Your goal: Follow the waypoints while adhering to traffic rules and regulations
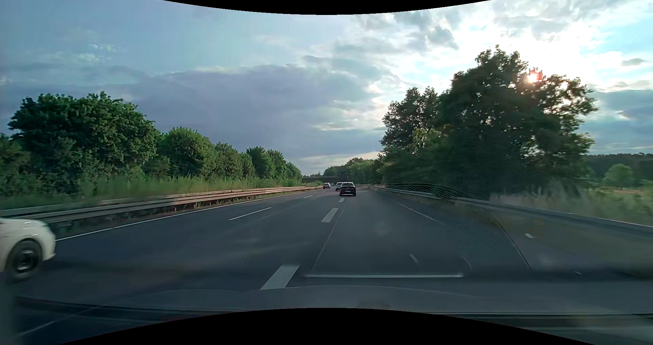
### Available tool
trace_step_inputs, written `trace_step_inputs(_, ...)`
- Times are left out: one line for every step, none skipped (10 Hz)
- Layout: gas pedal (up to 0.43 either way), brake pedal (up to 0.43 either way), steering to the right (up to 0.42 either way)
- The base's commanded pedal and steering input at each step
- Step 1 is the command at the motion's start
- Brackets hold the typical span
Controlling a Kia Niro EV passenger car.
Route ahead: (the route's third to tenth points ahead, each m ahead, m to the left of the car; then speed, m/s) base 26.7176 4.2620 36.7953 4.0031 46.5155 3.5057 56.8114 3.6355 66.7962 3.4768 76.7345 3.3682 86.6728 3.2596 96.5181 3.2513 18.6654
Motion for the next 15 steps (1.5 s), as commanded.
trace_step_inputs(0.358, 0.0, -0.007)
trace_step_inputs(0.358, 0.0, -0.007)
trace_step_inputs(0.358, 0.0, -0.007)
trace_step_inputs(0.358, 0.0, -0.007)
trace_step_inputs(0.358, 0.0, -0.007)
trace_step_inputs(0.358, 0.0, -0.007)
trace_step_inputs(0.358, 0.0, -0.007)
trace_step_inputs(0.358, 0.0, -0.007)
trace_step_inputs(0.358, 0.0, -0.007)
trace_step_inputs(0.358, 0.0, -0.007)
trace_step_inputs(0.358, 0.0, -0.007)
trace_step_inputs(0.358, 0.0, -0.007)
trace_step_inputs(0.358, 0.0, -0.007)
trace_step_inputs(0.358, 0.0, -0.007)
trace_step_inputs(0.358, 0.0, -0.007)
